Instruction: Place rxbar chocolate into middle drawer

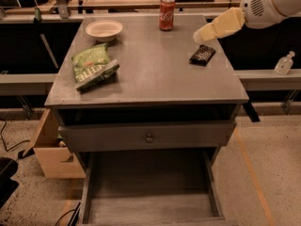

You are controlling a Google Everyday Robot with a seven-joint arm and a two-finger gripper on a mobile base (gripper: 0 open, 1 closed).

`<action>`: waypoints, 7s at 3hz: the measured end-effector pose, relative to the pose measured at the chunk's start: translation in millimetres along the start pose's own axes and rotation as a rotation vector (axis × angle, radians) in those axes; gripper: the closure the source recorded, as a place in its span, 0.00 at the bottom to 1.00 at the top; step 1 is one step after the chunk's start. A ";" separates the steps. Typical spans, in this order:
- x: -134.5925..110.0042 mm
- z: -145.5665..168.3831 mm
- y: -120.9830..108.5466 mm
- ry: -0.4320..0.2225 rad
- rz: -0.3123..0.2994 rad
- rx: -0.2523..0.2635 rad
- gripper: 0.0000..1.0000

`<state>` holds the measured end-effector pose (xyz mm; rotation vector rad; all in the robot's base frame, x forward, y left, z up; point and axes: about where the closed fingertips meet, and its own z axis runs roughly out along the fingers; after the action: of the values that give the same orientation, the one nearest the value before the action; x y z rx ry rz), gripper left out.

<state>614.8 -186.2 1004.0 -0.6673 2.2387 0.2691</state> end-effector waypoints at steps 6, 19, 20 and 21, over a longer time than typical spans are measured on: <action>32.2 189.0 -70.8 0.546 0.619 0.285 0.00; 49.6 6.9 -139.9 0.395 0.384 0.193 1.00; 61.2 -65.4 -145.9 0.309 0.276 0.232 1.00; 72.6 -140.8 -144.8 0.181 0.215 0.329 1.00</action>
Offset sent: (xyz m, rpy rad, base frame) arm 0.1599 0.0165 -0.0893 -0.0604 0.4961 -0.5536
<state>564.7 -390.0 1049.1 -0.2847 2.4553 -0.0589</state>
